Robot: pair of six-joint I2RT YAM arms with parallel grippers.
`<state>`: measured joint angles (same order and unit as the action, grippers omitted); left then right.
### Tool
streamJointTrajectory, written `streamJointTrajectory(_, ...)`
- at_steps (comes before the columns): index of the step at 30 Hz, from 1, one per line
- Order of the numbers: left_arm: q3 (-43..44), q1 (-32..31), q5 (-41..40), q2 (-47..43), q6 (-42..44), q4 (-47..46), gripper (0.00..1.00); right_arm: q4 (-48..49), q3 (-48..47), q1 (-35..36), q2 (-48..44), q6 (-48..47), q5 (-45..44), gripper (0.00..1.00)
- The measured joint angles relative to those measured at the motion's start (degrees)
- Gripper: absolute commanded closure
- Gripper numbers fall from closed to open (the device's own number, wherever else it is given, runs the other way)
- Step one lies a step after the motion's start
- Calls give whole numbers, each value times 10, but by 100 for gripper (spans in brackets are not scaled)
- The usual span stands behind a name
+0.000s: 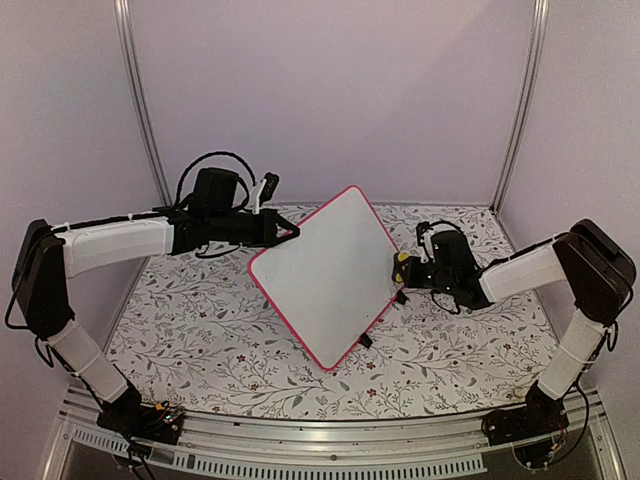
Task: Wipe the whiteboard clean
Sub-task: Erase the whiteboard at the center of the board.
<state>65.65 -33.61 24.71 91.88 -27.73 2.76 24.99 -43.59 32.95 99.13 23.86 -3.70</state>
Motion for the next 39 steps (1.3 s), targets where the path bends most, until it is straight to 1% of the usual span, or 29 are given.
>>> streamJointTrajectory(9,0,0,0,0,-2,0,100,53,47,-1,-2,37,43,93)
streamJointTrajectory(23,0,0,-1,0,-2,1,100,63,58,9,-6,40,42,93)
streamJointTrajectory(26,0,0,-10,-1,-3,2,100,51,50,11,-6,33,38,93)
streamJointTrajectory(33,-12,7,-18,-13,-6,0,100,-11,2,23,-6,22,28,92)
streamJointTrajectory(39,-23,11,-14,-20,-7,-9,100,-30,-41,23,-6,19,34,92)
